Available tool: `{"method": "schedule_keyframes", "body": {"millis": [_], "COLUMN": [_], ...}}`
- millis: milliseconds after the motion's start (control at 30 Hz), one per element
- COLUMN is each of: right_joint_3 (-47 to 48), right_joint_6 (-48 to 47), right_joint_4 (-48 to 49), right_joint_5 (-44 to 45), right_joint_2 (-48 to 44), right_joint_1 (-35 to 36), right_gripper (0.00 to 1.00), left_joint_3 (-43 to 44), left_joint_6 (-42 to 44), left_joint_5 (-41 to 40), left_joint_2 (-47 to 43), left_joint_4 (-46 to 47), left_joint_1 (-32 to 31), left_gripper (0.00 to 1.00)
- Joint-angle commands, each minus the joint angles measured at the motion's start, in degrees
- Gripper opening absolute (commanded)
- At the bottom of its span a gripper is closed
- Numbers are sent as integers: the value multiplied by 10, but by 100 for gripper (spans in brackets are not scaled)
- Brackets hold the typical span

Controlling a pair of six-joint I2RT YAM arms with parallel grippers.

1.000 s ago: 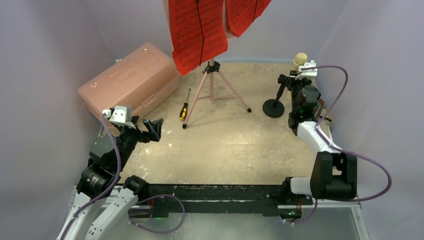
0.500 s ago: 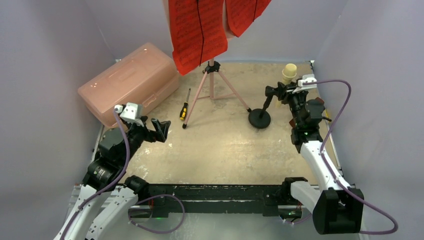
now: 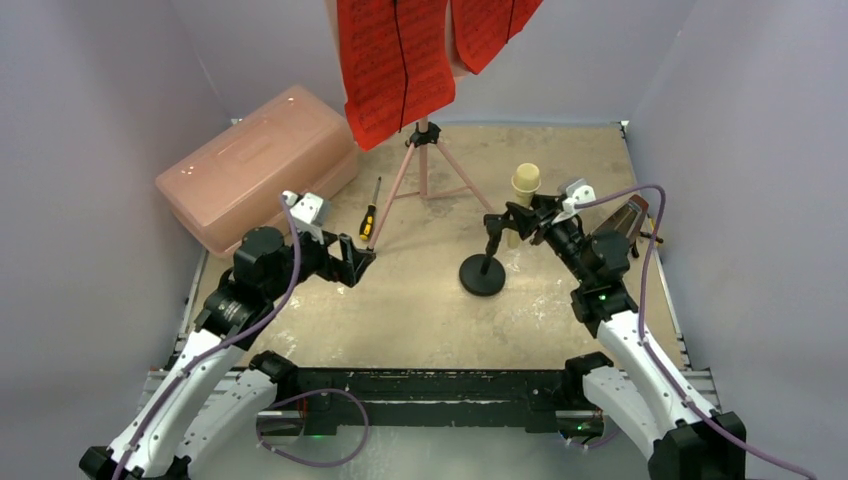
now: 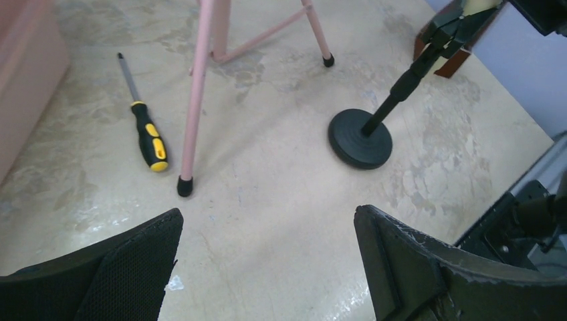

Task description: Pack up the instrument practice props

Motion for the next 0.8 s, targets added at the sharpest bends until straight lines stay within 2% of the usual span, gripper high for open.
{"method": "schedule_keyframes", "body": {"millis": [0,167,233,300,367,533,633,767], "right_joint_3": [-18,-47,-54,-63,-72,-71,-74,-77], "right_joint_6": [35,67,73,86,102,107,105,110], "right_joint_4": [104,185,203,229,257,251,248,255], "right_joint_5": [-77,-114,-115,-117,-127,-134,-135,-139], "right_joint_2": [-8,8,17,25,31,31,26,29], "right_joint_1": [23,51,64,74,79,92,96,105], "right_gripper": [15,15,15,15,15,15,16,16], "left_joint_3": [-1,-8,-8,-6,-1,9,0,-31], "left_joint_6": [20,-6,-28,-36,-34,-4,32,83], "left_joint_5": [83,146,146,115,45,-88,-125,-114], "left_joint_2": [20,61,86,108,130,184,208,233], "left_joint_4": [59,120,144,165,183,251,302,394], "left_joint_1": [3,-2,-20,-59,-119,-229,-253,-273], "left_gripper": [99,99,99,99,99,96,93,92]}}
